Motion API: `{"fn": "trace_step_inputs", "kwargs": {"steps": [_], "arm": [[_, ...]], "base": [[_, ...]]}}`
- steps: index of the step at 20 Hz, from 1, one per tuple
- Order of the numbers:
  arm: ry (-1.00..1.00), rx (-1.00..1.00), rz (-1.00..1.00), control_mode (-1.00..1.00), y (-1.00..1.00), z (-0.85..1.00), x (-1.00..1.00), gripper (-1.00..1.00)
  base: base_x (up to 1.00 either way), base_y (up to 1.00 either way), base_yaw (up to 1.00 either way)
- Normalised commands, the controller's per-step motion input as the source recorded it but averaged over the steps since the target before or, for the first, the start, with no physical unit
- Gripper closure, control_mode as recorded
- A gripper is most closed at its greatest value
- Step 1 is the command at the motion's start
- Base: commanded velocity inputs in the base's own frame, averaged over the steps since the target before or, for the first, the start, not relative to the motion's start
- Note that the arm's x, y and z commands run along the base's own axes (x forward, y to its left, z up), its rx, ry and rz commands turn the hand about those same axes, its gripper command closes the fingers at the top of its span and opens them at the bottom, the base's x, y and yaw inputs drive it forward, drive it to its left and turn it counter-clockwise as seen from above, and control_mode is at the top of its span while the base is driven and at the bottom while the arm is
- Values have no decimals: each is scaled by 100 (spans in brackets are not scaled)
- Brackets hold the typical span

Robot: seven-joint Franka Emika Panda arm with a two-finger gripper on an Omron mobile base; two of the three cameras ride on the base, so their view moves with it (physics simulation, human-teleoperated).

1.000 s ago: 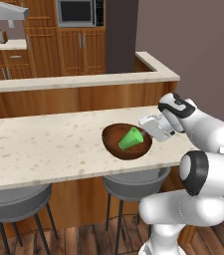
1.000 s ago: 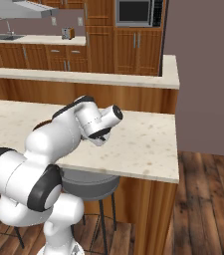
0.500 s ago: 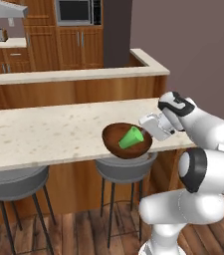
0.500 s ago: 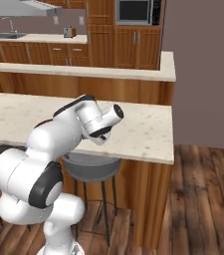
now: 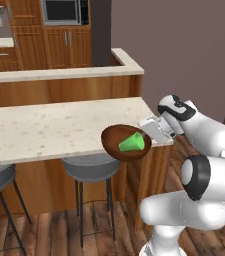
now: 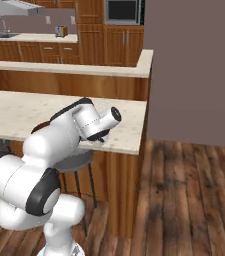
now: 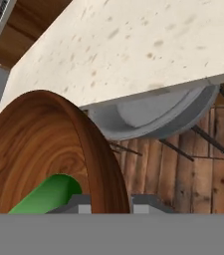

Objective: Place the cup inside the bowl on the dining table and move the bowl to any counter.

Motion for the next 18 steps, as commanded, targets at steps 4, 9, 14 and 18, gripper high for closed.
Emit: {"fn": "trace_step_inputs", "kwargs": {"steps": [4, 9, 14, 18], "arm": [[0, 0, 0, 100, 0, 0, 0, 100], [0, 0, 0, 100, 0, 0, 0, 100], [0, 0, 0, 100, 0, 0, 0, 100], [0, 0, 0, 100, 0, 0, 0, 100]], "base": [[0, -89, 0], [0, -90, 0], [0, -81, 0], [-5, -65, 0]]}}
